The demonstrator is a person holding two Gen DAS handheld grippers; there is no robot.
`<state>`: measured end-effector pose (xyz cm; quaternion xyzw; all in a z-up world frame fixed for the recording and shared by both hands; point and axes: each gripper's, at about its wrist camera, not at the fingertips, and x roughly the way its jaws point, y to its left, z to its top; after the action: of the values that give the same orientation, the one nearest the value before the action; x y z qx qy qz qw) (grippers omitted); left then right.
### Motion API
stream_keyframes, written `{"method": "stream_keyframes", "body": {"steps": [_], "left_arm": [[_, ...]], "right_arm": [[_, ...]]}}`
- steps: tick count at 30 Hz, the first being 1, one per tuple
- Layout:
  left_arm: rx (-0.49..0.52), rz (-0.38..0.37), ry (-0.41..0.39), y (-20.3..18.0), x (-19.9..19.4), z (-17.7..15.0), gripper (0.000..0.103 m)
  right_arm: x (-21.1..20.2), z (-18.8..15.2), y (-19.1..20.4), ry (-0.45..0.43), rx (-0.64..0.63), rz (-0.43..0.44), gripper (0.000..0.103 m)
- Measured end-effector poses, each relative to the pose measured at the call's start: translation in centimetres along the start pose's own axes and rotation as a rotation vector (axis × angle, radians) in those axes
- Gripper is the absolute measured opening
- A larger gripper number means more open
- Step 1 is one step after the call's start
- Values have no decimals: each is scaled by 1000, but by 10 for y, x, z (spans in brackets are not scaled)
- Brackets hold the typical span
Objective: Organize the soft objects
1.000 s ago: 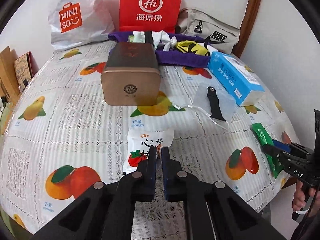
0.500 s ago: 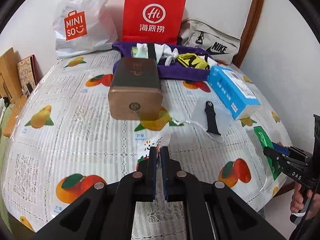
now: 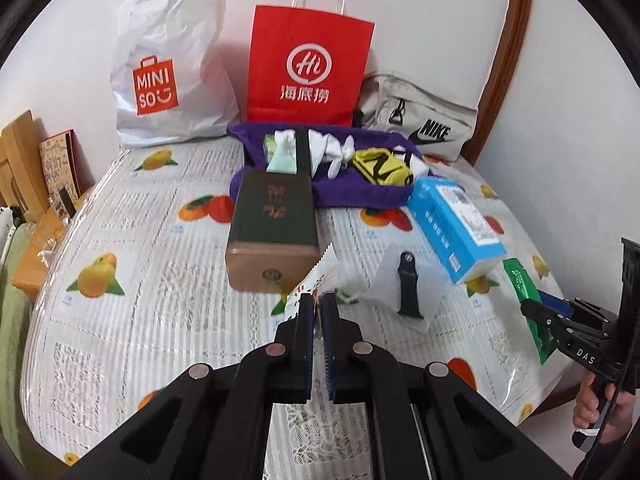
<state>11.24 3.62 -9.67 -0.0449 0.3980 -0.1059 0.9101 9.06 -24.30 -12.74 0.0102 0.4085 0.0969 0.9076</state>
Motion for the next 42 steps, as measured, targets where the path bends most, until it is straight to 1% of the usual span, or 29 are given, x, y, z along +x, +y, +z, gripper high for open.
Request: {"method": "stream_keyframes", "body": {"steps": [11, 21, 33, 42], "left_arm": [[7, 21, -51, -5, -9, 38, 5], [17, 31, -80, -13, 2, 79, 5], [16, 29, -78, -12, 32, 120, 5], [-13, 27, -60, -3, 66, 144, 5]], "right_arm": [[-9, 44, -2, -58, -17, 37, 31], [1, 96, -2, -104, -46, 63, 31], [29, 143, -11, -111, -39, 61, 31], [60, 183, -23, -119, -27, 45, 31]]}}
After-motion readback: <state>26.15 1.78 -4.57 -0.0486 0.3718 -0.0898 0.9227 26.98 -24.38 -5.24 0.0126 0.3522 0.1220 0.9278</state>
